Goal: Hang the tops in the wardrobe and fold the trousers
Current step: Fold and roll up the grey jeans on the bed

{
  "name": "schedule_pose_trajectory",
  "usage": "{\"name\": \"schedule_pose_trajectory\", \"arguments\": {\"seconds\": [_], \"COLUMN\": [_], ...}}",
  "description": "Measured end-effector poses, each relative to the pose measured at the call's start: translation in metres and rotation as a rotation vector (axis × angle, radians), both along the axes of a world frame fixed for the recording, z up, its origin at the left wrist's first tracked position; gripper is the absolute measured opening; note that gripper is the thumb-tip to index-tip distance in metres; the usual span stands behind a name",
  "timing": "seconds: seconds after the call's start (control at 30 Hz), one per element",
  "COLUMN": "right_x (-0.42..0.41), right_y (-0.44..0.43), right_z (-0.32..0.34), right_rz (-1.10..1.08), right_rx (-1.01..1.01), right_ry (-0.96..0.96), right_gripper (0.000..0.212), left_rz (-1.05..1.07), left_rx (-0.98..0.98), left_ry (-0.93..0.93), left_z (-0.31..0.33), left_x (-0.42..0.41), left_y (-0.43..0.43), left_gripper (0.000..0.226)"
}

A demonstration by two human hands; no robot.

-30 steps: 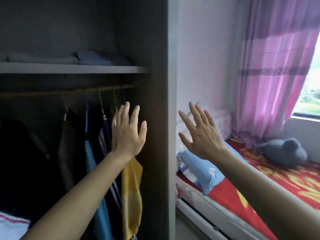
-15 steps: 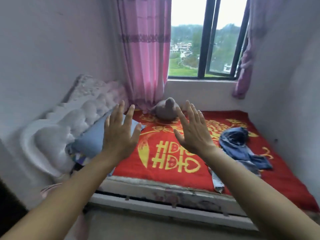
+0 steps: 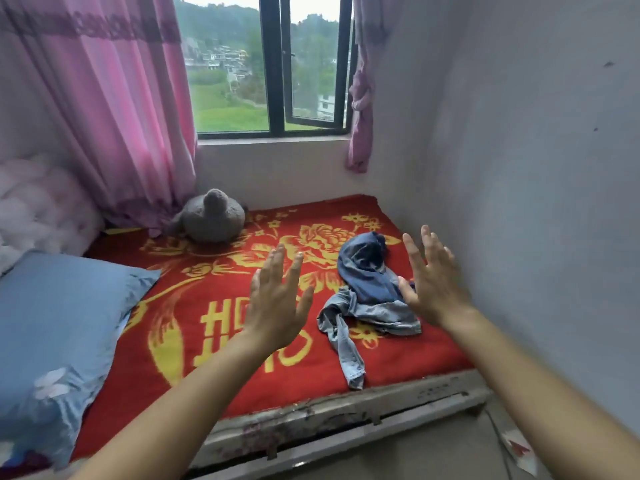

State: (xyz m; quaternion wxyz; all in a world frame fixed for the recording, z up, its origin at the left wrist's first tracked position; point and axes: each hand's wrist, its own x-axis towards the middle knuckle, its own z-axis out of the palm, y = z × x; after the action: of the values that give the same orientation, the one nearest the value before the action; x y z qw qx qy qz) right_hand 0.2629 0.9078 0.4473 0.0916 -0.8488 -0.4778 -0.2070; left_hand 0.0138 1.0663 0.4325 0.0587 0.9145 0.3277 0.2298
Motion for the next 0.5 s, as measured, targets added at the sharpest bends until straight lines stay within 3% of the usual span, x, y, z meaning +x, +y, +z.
{"name": "schedule_pose_trajectory", "arguments": {"seconds": [0.27, 0.5], "right_x": [0.129, 0.265], "right_y": [0.005, 0.083], "right_z": [-0.103, -0.142], "right_rz": [-0.172, -0.173], "right_rx": [-0.137, -0.219], "right_ry": [0.188, 0.322], "right_gripper": [0.093, 0.089], "left_rz": [0.000, 0.049], "left_rx": [-0.157, -0.137], "left_ry": [0.238, 0.363], "left_z": [-0.104, -0.127], "left_x": [0.125, 0.239], "left_y": [0.040, 0.109], "left_gripper": [0.069, 0.070]}}
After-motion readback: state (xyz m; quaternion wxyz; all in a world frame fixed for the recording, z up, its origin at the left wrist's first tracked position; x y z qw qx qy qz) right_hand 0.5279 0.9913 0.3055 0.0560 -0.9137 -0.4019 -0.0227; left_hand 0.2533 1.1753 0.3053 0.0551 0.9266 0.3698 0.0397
